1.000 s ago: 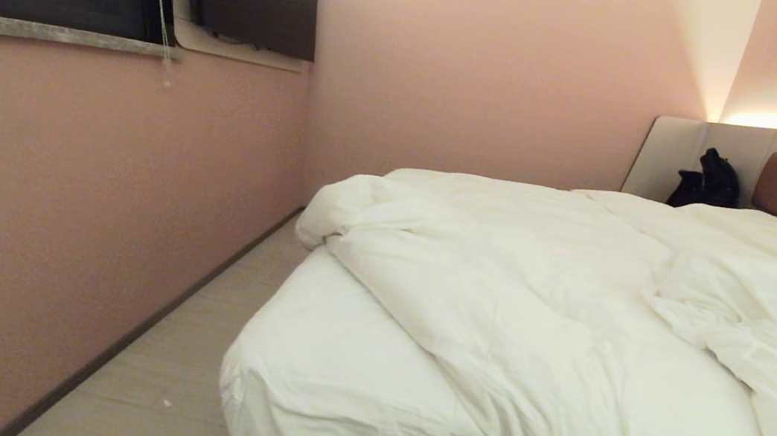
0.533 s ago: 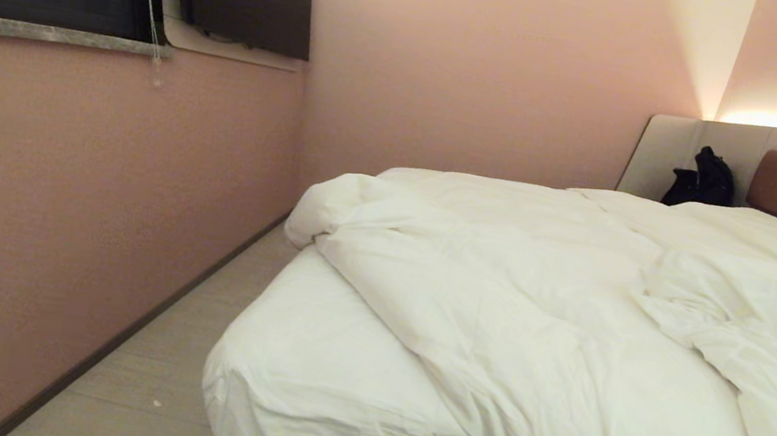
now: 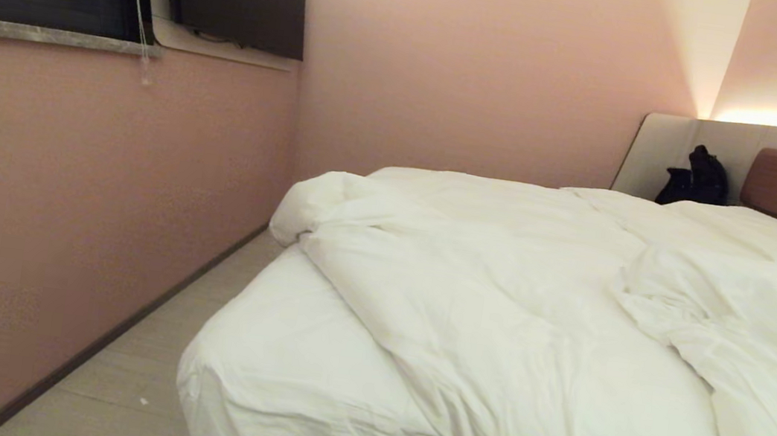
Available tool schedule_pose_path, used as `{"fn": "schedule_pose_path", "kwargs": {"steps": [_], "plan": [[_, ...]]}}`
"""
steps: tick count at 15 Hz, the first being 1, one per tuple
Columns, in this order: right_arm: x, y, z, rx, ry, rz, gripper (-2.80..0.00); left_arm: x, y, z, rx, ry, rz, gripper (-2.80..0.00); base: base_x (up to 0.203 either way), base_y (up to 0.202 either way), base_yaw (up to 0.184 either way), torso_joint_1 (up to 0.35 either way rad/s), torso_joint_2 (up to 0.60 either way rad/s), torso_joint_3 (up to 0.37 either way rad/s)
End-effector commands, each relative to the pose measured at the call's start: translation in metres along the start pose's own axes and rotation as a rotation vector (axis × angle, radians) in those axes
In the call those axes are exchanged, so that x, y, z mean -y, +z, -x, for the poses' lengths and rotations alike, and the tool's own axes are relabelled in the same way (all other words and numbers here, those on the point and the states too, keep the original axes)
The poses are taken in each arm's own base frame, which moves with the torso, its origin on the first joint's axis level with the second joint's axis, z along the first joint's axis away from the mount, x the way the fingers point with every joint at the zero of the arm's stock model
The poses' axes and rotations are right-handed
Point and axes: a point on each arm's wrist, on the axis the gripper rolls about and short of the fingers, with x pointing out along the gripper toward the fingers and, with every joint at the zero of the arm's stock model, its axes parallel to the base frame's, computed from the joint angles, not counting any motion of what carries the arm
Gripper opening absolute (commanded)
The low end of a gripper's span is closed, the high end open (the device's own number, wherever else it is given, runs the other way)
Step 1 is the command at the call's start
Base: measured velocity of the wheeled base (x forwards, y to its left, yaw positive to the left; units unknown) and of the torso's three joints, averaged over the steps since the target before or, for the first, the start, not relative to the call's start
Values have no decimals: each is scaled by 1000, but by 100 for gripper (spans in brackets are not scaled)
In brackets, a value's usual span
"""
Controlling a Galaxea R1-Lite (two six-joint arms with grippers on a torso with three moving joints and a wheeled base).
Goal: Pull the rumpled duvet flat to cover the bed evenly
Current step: Hold the folded corner of the quilt
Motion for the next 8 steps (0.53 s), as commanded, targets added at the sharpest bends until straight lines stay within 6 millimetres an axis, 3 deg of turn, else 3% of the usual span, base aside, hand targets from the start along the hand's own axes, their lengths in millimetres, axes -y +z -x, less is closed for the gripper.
{"fn": "schedule_pose_path", "kwargs": {"steps": [1, 5, 8], "plan": [[0, 0, 0, -1, 0, 2, -280, 0, 0, 0, 0, 1, 1, -280, 0, -196, 2, -6, 5, 3], [0, 0, 0, -1, 1, 2, -280, 0, 0, 0, 0, 1, 2, -280, 0, -176, 1, 2, 4, 2], [0, 0, 0, -1, 0, 0, -280, 0, 0, 0, 0, 1, 2, -280, 0, -25, -1, 0, -1, 1]]}}
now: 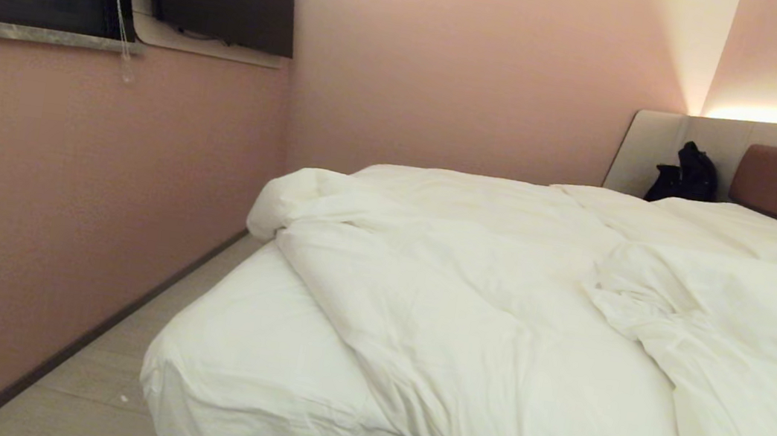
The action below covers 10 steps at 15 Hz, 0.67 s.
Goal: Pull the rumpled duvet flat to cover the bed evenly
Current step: Hold the folded corner of the quilt
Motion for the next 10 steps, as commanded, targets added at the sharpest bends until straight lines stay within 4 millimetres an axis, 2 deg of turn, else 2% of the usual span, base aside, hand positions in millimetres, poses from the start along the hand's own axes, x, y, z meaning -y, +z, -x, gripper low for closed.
{"fn": "schedule_pose_path", "kwargs": {"steps": [1, 8, 10], "plan": [[0, 0, 0, 0, 1, -1, -280, 0, 0, 0, 1, 1, -1, -280, 0, 0, 0, 0, 0, 0], [0, 0, 0, 0, 2, 1, -280, 0, 1, 0, 8, -3, -10, -280, 0, 0, 0, 0, 0, 0], [0, 0, 0, 0, 1, -1, -280, 2, 26, 7, 52, -31, 9, -280, 0, 0, 0, 0, 0, 0]]}}
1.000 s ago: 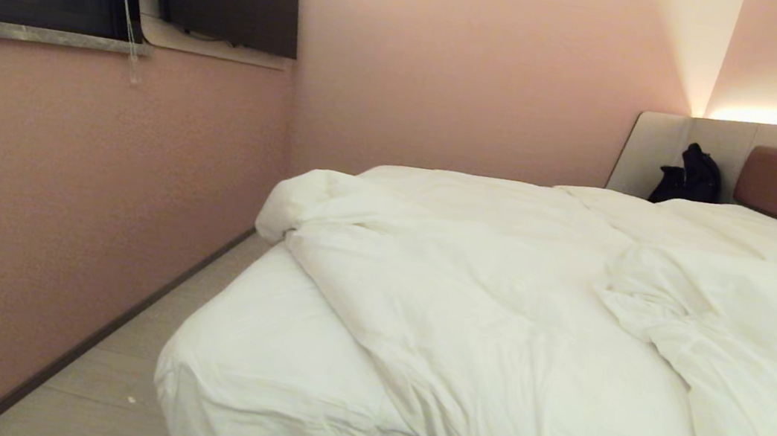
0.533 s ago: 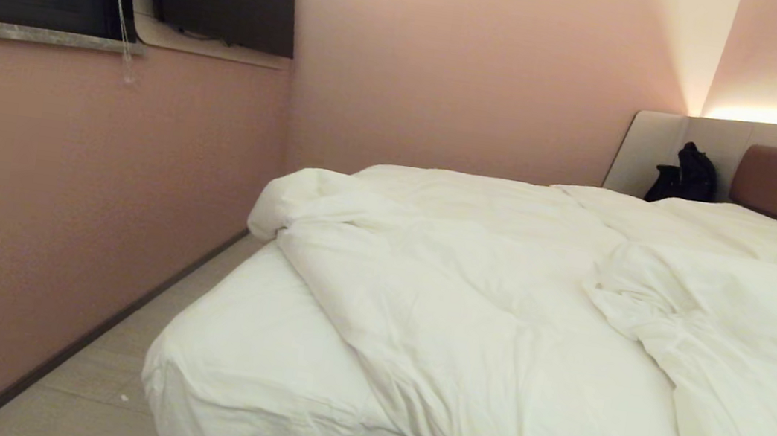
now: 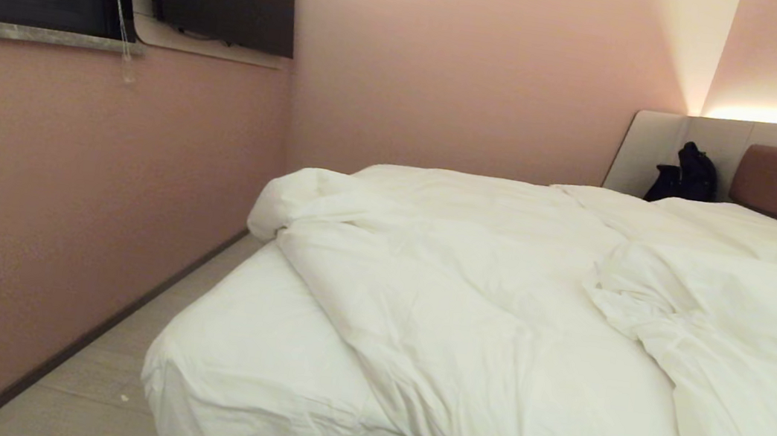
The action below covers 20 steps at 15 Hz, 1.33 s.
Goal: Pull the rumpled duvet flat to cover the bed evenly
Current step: Hold the folded corner of the quilt
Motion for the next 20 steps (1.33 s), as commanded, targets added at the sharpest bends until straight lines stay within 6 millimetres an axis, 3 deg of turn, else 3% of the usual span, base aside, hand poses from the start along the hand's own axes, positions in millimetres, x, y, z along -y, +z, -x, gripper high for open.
{"fn": "schedule_pose_path", "kwargs": {"steps": [1, 4, 6, 9, 15, 18, 20], "plan": [[0, 0, 0, -1, 0, -1, -280, 2, 26, 4, 6, -35, 15, -280, 0, 0, 0, 0, 0, 0], [0, 0, 0, -1, 0, -1, -280, 4, 47, -13, -135, -78, 41, -280, 0, 0, 0, 0, 0, 0], [0, 0, 0, -1, 2, -1, -280, 5, 61, -43, -285, -102, 76, -280, 0, 0, 0, 0, 0, 0], [0, 0, 0, -1, 0, -1, -280, 7, 74, -104, -477, -138, 144, -280, 0, 0, 0, 0, 0, 0], [0, 0, 0, -1, 0, 1, -280, 16, 51, -238, -671, -301, 227, -280, 0, 0, 0, 0, 0, 0], [0, 0, 0, -1, 2, 1, -280, 35, 36, -291, -705, -413, 209, -280, 0, 0, 0, 0, 0, 0], [0, 0, 0, -1, 0, 1, -280, 58, 21, -324, -728, -495, 178, -280, 0, 0, 0, 0, 0, 0]]}}
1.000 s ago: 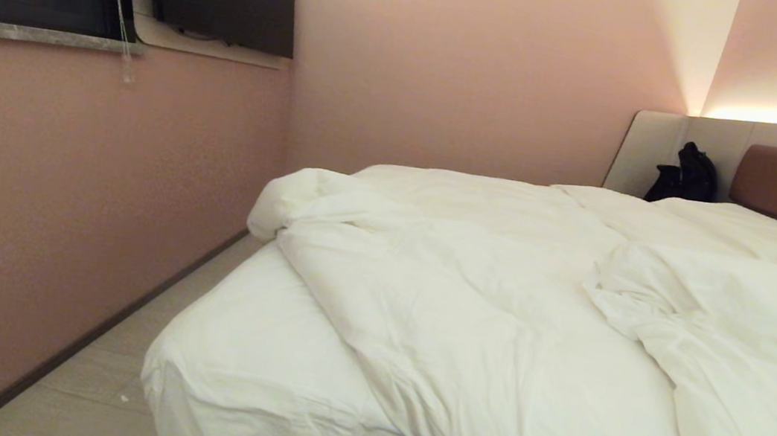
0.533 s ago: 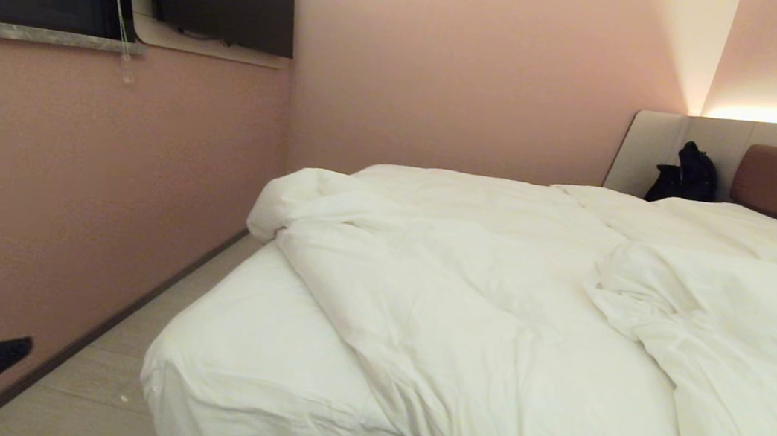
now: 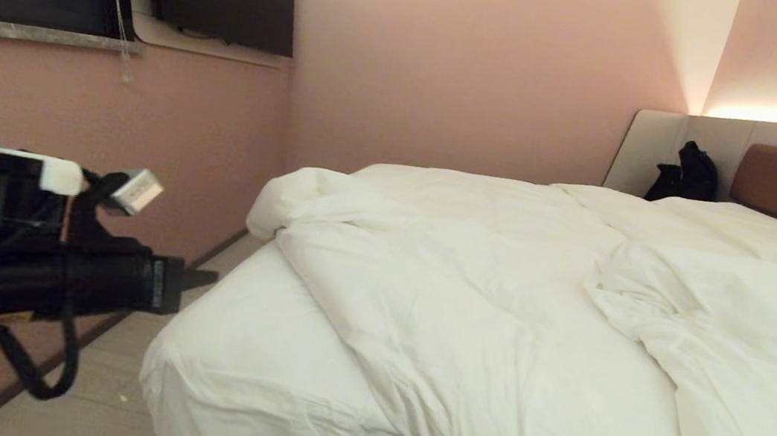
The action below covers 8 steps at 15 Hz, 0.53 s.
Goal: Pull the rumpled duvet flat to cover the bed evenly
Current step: Hold the folded corner of the quilt
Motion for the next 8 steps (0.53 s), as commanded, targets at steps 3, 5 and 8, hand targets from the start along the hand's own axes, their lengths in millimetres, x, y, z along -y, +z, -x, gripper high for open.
{"fn": "schedule_pose_path", "kwargs": {"steps": [3, 5, 8], "plan": [[0, 0, 0, 0, 1, -1, -280, 3, -8, -100, -112, -107, -66, -280, 0, 0, 0, 0, 0, 0], [0, 0, 0, 0, 1, 1, -280, 7, -5, -113, -76, -131, -98, -280, 0, 0, 0, 0, 0, 0], [0, 0, 0, 0, 1, 1, -280, 13, -14, -164, -75, -176, -126, -280, 0, 0, 0, 0, 0, 0]]}}
